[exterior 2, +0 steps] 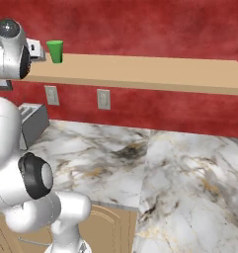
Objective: Take the cinnamon bottle from the cabinet and place it on the dining table, next to the plate with the cupcake. Then take the chocolate from the dining counter and place it on the cupcake plate.
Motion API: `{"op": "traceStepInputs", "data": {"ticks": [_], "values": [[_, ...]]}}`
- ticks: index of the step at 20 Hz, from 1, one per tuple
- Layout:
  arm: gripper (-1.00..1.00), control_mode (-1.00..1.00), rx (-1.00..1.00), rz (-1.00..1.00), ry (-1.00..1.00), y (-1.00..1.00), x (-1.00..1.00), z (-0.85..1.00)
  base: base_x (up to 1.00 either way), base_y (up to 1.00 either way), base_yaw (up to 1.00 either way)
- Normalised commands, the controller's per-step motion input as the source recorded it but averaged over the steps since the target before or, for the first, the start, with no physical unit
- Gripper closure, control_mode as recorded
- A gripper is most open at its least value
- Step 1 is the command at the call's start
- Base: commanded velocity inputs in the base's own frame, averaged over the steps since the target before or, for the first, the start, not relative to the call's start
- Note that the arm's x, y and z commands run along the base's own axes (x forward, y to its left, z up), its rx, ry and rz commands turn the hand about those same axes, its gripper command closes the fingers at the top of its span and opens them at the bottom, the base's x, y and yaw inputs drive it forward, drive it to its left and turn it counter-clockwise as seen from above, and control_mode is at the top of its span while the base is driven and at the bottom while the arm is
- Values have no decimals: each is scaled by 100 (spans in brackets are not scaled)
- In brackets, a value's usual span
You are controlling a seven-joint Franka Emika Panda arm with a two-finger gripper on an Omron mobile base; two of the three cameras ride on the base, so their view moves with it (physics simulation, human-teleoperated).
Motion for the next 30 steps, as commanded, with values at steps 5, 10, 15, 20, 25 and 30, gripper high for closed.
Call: {"op": "traceStepInputs", "data": {"ticks": [5, 10, 15, 20, 25, 30], "values": [[100, -100, 3, 49, -4, -48, -60, 1, 0, 0, 0], [100, -100, 1, 43, 0, -43, -67, 0, 0, 0, 0], [100, -100, 1, 45, 0, -42, -63, -8, 0, 0, 0], [100, -100, 1, 18, -1, -43, -65, -7, 0, 0, 0], [100, -100, -1, 5, -8, -43, -66, -6, 0, 0, 0], [100, -100, -10, 0, -2, -29, -60, -8, 0, 0, 0]]}}
